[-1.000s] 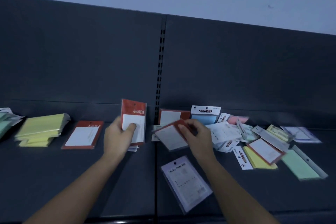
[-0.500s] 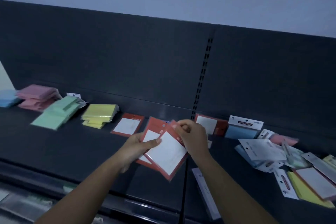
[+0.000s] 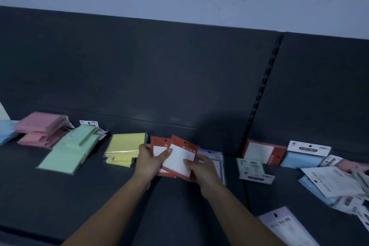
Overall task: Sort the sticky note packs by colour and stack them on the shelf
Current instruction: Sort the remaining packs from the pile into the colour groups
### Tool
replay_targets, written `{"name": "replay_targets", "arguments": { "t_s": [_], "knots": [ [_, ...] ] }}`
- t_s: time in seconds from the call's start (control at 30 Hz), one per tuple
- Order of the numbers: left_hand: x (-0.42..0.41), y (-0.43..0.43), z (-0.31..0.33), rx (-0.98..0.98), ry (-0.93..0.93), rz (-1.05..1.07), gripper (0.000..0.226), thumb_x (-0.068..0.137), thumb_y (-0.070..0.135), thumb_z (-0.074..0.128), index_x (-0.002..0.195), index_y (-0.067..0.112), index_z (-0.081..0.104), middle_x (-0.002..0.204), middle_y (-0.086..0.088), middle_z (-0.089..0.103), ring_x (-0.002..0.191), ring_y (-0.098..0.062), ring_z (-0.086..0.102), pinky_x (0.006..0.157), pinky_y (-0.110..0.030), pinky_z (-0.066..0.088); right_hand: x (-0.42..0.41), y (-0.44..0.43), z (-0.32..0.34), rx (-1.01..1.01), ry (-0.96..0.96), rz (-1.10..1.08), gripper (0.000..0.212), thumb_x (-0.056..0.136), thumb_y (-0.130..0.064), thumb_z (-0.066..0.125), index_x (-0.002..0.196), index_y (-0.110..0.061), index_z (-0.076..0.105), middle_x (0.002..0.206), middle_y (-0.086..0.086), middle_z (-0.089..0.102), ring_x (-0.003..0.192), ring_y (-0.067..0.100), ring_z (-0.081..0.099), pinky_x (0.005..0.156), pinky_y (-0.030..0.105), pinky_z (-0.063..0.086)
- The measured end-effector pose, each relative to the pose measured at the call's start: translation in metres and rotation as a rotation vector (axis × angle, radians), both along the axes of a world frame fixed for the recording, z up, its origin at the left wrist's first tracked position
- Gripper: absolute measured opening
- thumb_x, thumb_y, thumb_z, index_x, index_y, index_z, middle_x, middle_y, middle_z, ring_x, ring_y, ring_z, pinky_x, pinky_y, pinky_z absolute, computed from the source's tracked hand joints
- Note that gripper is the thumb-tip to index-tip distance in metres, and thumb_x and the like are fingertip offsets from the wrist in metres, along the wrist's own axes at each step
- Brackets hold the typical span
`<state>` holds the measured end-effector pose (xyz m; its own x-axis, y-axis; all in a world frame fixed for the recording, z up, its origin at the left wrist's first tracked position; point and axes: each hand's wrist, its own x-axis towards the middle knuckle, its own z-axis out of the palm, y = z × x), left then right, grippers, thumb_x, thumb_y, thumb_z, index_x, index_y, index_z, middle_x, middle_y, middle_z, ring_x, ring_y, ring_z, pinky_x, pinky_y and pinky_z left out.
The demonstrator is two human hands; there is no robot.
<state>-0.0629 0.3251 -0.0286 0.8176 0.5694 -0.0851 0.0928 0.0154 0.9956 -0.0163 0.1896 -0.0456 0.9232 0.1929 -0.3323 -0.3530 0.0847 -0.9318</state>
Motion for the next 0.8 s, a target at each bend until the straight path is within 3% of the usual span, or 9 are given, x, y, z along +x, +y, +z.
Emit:
{"name": "replay_targets", "arguments": {
  "t_s": [0.1,0.23,0.33,0.43,0.53,0.6,0.7,0.8],
  "knots": [
    [0.016,0.012,-0.006,0.139,0.066,-0.09,0.033,0.083,0.021,0.07,0.106,0.012,0.048,0.101,-0.002,0.065,0.091,-0.019,0.064,0.079,-0.037,0.054,0.012,0.012,-0.005,-0.06,-0.075,-0.095,0.021,0.083,0.003,0.062,0.096,-0.015,0.06,0.093,0.001,0.066,0.082,0.016,0.063,0.066,0.026,0.051],
    [0.031,0.022,-0.013,0.298,0.149,-0.241,0.029,0.085,0.01,0.062,0.112,0.002,0.06,0.11,-0.017,0.065,0.102,-0.033,0.061,0.092,-0.046,0.049,0.023,0.03,-0.011,-0.289,-0.225,-0.069,0.031,0.084,0.0,0.057,0.114,-0.007,0.055,0.111,0.009,0.065,0.1,0.021,0.061,0.089,0.033,0.05],
    [0.035,0.024,-0.015,0.323,0.202,-0.253,0.046,0.076,0.026,0.057,0.116,0.005,0.057,0.116,-0.015,0.061,0.108,-0.034,0.056,0.093,-0.046,0.047,0.024,0.045,-0.016,-0.455,-0.291,-0.023,0.03,0.086,-0.007,0.058,0.115,-0.006,0.054,0.112,0.009,0.064,0.1,0.02,0.06,0.085,0.027,0.048],
    [0.04,0.029,-0.021,0.358,0.225,-0.268,0.045,0.078,0.016,0.058,0.122,0.011,0.052,0.119,-0.01,0.059,0.11,-0.03,0.056,0.094,-0.045,0.047,0.021,0.06,-0.02,-0.56,-0.337,0.02,0.027,0.087,-0.012,0.056,0.113,-0.005,0.057,0.112,0.009,0.064,0.098,0.018,0.06,0.075,0.02,0.043],
    [0.045,0.037,-0.025,0.456,0.204,-0.254,0.052,0.077,0.01,0.061,0.127,0.007,0.049,0.124,-0.013,0.056,0.116,-0.03,0.051,0.098,-0.043,0.043,0.019,0.074,-0.02,-0.644,-0.374,0.053,0.028,0.089,-0.016,0.053,0.113,-0.002,0.058,0.116,0.016,0.059,0.105,0.025,0.058,0.087,0.028,0.047],
    [0.046,0.036,-0.026,0.61,0.185,-0.256,0.055,0.08,0.009,0.06,0.131,0.0,0.043,0.133,-0.019,0.047,0.127,-0.033,0.039,0.107,-0.041,0.031,0.019,0.076,-0.018,-0.693,-0.367,0.073,0.03,0.09,-0.019,0.051,0.114,0.0,0.057,0.117,0.016,0.058,0.107,0.027,0.057,0.09,0.031,0.047],
    [0.046,0.026,-0.021,0.617,0.066,-0.321,0.054,0.09,0.006,0.051,0.141,0.001,0.033,0.149,-0.015,0.031,0.142,-0.027,0.019,0.116,-0.032,0.012,0.019,0.068,-0.009,-0.688,-0.392,0.063,0.024,0.091,-0.013,0.047,0.106,0.002,0.059,0.112,0.018,0.06,0.101,0.027,0.058,0.076,0.025,0.044],
    [0.05,0.007,-0.017,0.612,-0.072,-0.392,0.048,0.091,0.004,0.052,0.137,0.002,0.041,0.142,-0.013,0.043,0.134,-0.024,0.036,0.112,-0.031,0.024,0.017,0.044,0.004,-0.674,-0.45,-0.023,0.024,0.089,-0.005,0.045,0.107,-0.003,0.061,0.109,0.015,0.064,0.095,0.021,0.058,0.065,0.014,0.033]
  ]
}}
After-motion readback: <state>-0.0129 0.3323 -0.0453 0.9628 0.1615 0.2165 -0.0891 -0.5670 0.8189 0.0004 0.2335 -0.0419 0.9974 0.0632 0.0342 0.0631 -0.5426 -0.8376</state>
